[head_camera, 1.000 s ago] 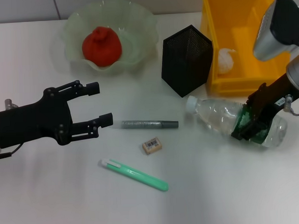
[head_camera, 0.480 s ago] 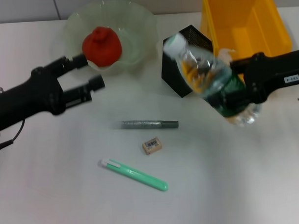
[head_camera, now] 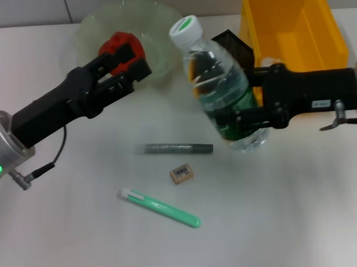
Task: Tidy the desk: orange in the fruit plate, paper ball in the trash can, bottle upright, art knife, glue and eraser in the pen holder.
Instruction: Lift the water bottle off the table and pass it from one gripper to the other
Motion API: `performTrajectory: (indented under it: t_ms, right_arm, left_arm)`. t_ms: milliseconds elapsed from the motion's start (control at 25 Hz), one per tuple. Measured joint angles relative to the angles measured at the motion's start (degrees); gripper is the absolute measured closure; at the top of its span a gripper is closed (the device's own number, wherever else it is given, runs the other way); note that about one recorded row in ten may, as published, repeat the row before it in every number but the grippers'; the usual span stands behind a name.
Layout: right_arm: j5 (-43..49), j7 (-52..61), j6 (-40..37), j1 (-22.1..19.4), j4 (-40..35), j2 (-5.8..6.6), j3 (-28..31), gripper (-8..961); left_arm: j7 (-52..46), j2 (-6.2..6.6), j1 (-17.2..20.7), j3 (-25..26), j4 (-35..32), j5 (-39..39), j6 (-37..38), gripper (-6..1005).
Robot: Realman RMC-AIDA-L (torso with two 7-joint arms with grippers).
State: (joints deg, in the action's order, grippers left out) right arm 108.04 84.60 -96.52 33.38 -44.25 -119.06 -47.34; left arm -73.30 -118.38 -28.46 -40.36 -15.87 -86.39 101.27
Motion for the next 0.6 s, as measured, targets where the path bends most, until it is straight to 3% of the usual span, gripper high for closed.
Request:
performTrajectory:
  t_ms: [600]
  right_arm:
    - [-0.9,-2.8,1.0,4.1,8.3,-0.29,-0.5,198]
  left_arm:
    - [5.1,-0.62,-4.0,-0.7,5.3,0.0,-0.2,170]
